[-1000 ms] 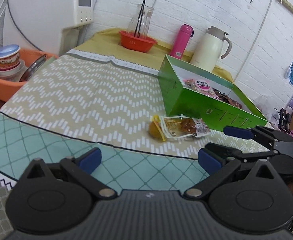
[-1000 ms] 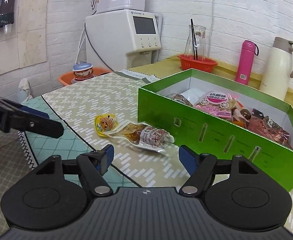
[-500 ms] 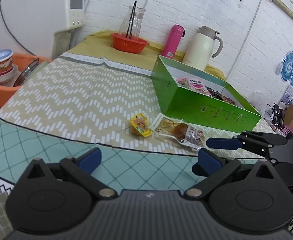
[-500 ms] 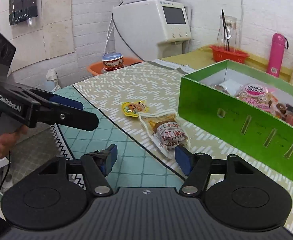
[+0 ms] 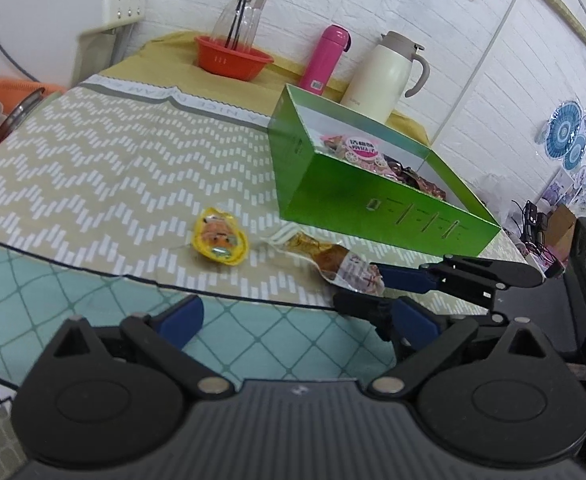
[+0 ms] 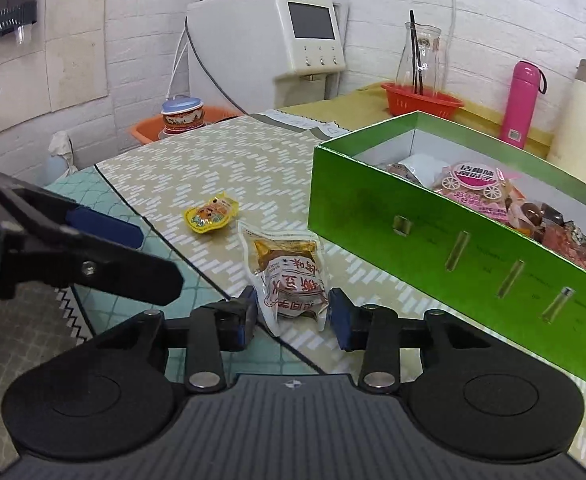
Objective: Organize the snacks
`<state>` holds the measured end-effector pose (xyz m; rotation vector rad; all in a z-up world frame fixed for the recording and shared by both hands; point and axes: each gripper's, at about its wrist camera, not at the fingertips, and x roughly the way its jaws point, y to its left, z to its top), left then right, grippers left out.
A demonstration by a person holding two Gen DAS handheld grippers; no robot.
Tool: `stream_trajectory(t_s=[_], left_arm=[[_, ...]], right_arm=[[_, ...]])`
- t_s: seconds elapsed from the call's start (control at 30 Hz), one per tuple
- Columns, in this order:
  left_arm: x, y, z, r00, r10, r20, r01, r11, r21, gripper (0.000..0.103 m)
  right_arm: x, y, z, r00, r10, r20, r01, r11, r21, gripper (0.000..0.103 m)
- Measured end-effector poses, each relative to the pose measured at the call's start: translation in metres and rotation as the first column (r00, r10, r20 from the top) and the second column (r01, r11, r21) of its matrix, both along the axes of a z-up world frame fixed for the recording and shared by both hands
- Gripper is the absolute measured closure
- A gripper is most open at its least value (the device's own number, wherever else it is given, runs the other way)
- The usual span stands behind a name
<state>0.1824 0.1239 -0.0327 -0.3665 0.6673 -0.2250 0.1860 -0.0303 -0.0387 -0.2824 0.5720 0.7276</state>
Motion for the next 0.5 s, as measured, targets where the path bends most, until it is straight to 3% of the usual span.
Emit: stream_trajectory(t_s=[0.2, 0.33, 0.47, 0.5], left_arm=[[0.007, -0.031, -0.006, 0.997, -0.072, -0.006, 0.072, 0.997, 0.032, 0.014], [0.005, -0.053, -0.004, 0.99, -0.14, -0.003, 0.14, 0.989, 0.039, 0.034], [-0.004, -0.074, 0.003, 0.984, -0.176, 0.033, 0.172, 0.979, 0.112, 0.048], [-0.006, -0.079, 0.005, 0.982, -0.181, 0.044, 0.174, 0.975, 0.135, 0.055]], right_arm=[[-0.038, -0.023, 0.0, 1.0, -0.011, -0.029, 0.011, 1.0, 0.008, 0.033], [-0.058, -0.036, -0.003, 0.999, -0.023, -0.024, 0.023, 0.999, 0.027, 0.031], [-0.061, -0.048, -0.003, 0.998, -0.051, -0.045, 0.054, 0.996, 0.065, 0.029], [-0.061, -0.05, -0.003, 0.997, -0.055, -0.054, 0.058, 0.996, 0.072, 0.028]])
